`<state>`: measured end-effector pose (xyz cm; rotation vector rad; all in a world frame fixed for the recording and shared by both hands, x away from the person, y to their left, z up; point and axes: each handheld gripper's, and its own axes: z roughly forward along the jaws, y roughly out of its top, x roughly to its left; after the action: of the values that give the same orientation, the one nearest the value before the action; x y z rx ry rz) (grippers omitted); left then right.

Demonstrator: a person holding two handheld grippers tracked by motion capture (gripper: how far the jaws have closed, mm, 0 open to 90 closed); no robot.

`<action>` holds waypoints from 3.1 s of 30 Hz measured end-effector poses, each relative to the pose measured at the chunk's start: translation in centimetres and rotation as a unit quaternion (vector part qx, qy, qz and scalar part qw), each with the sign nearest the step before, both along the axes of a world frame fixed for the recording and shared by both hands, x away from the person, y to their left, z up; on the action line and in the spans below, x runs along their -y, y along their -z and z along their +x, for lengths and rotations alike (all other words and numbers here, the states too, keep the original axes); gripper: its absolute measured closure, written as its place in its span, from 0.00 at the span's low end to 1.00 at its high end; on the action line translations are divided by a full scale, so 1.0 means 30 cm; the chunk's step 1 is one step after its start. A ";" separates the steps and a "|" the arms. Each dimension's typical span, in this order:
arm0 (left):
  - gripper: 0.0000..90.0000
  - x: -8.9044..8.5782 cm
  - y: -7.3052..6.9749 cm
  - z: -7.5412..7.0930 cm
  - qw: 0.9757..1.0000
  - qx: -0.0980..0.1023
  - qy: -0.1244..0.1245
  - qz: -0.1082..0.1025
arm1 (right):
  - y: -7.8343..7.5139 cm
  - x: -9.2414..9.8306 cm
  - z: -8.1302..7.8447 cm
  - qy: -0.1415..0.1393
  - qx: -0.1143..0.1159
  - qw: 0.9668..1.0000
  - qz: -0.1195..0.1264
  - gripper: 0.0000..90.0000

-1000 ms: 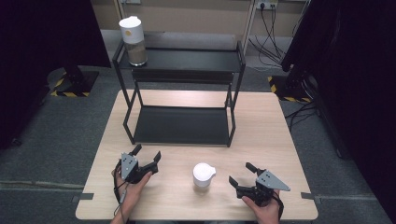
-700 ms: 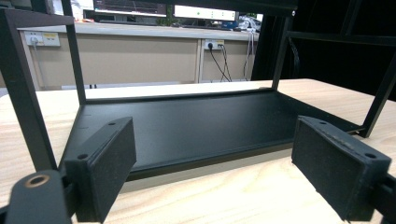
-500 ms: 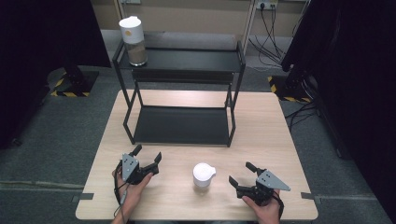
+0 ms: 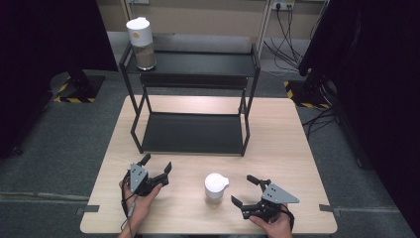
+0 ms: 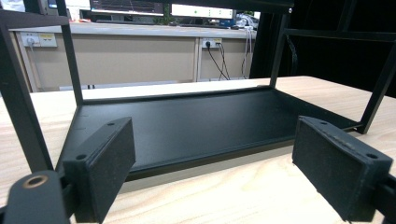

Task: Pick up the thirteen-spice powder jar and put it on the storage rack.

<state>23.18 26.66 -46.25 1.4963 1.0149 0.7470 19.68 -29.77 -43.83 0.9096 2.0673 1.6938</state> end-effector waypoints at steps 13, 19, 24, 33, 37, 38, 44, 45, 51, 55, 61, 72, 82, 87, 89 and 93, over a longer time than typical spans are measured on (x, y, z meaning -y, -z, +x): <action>0.14 0.000 0.001 0.000 1.000 -0.001 -0.002 -0.003 | -0.001 -0.085 0.042 -0.046 0.010 0.999 -0.012 0.10; 0.14 0.000 0.002 -0.001 1.000 0.001 -0.001 -0.002 | -0.006 -0.121 0.070 -0.062 0.017 0.998 -0.017 0.14; 0.14 0.000 0.000 0.000 1.000 0.000 0.000 0.000 | -0.005 -0.143 0.095 -0.075 0.018 0.997 -0.024 0.21; 0.14 0.001 0.000 -0.001 1.000 0.001 0.000 0.002 | 0.005 -0.156 0.125 -0.089 0.011 0.995 -0.031 0.32; 0.14 0.000 0.000 -0.001 1.000 0.001 0.001 0.001 | 0.002 -0.159 0.124 -0.089 0.009 0.995 -0.031 0.34; 0.14 0.000 0.000 -0.001 1.000 0.001 0.001 0.001 | 0.002 -0.160 0.120 -0.087 0.008 0.996 -0.031 0.34; 0.14 0.001 0.001 -0.001 1.000 0.002 0.001 0.002 | -0.007 -0.162 0.104 -0.073 0.008 0.997 -0.026 0.34; 0.14 0.001 0.001 -0.001 1.000 0.002 0.001 0.002 | -0.011 -0.161 0.099 -0.068 0.009 0.997 -0.025 0.34; 0.14 0.003 0.002 -0.003 1.000 0.004 0.000 0.002 | -0.040 -0.152 0.079 -0.032 0.026 0.999 -0.011 0.34; 0.14 0.003 0.002 -0.003 1.000 0.004 0.000 0.003 | -0.066 -0.144 0.078 -0.009 0.037 0.999 -0.007 0.34; 0.14 0.004 0.004 -0.004 1.000 0.005 0.000 0.003 | -0.102 -0.138 0.084 0.025 0.052 0.998 -0.002 0.34; 0.14 0.003 0.006 -0.006 1.000 0.008 0.000 0.001 | -0.157 -0.130 0.112 0.057 0.075 0.995 0.012 0.34; 0.14 0.004 0.007 -0.008 1.000 0.009 0.000 0.003 | -0.221 -0.140 0.147 0.075 0.095 0.992 0.023 0.34; 0.14 0.005 0.007 -0.008 1.000 0.010 0.000 0.004 | -0.256 -0.151 0.166 0.083 0.106 0.991 0.026 0.34; 0.14 0.004 0.007 -0.008 1.000 0.009 0.000 0.003 | -0.266 -0.155 0.173 0.086 0.109 0.990 0.026 0.34; 0.14 0.004 0.008 -0.008 1.000 0.010 -0.001 0.002 | -0.278 -0.161 0.182 0.092 0.111 0.989 0.031 0.34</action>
<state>22.93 26.53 -46.49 1.4900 1.0006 0.7640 25.16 -24.93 -35.49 0.8573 1.7408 1.6840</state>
